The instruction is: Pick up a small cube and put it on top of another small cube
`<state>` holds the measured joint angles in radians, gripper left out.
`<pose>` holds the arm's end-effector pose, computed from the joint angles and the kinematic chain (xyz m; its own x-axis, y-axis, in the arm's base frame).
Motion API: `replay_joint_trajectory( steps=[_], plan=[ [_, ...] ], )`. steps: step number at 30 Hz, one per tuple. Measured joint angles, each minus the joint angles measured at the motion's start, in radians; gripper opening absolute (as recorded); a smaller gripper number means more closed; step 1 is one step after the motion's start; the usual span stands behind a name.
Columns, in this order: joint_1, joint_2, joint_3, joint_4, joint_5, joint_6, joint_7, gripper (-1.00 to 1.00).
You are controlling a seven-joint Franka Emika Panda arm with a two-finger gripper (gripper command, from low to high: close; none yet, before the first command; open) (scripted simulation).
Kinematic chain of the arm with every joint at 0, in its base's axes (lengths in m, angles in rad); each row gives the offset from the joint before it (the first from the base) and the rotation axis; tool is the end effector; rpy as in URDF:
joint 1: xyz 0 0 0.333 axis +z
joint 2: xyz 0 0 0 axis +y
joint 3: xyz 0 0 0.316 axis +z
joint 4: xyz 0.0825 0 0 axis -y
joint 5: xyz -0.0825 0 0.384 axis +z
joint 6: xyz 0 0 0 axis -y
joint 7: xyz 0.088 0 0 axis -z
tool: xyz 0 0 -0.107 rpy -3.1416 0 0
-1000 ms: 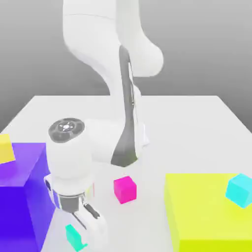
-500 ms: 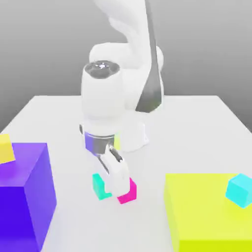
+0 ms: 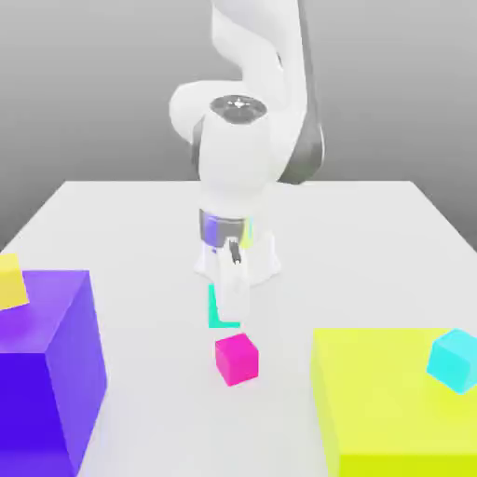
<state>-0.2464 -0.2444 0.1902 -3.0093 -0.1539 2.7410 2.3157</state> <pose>0.3055 -0.0179 0.2221 -0.6152 -0.7820 0.1003 -0.7878 0.6146 -0.0401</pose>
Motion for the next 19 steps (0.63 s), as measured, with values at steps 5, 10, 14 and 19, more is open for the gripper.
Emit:
replay_joint_trajectory(
  steps=[5,10,14,19],
  plan=[
    [-0.07,0.057,0.034,0.007,-0.116,0.028,0.079,-1.0],
    [-0.117,0.114,0.052,0.014,-0.211,0.055,0.144,-1.0],
    [-0.138,0.156,0.057,0.019,-0.263,0.079,0.18,-1.0],
    [-0.149,0.2,0.059,0.022,-0.286,0.115,0.196,-1.0]
  ],
)
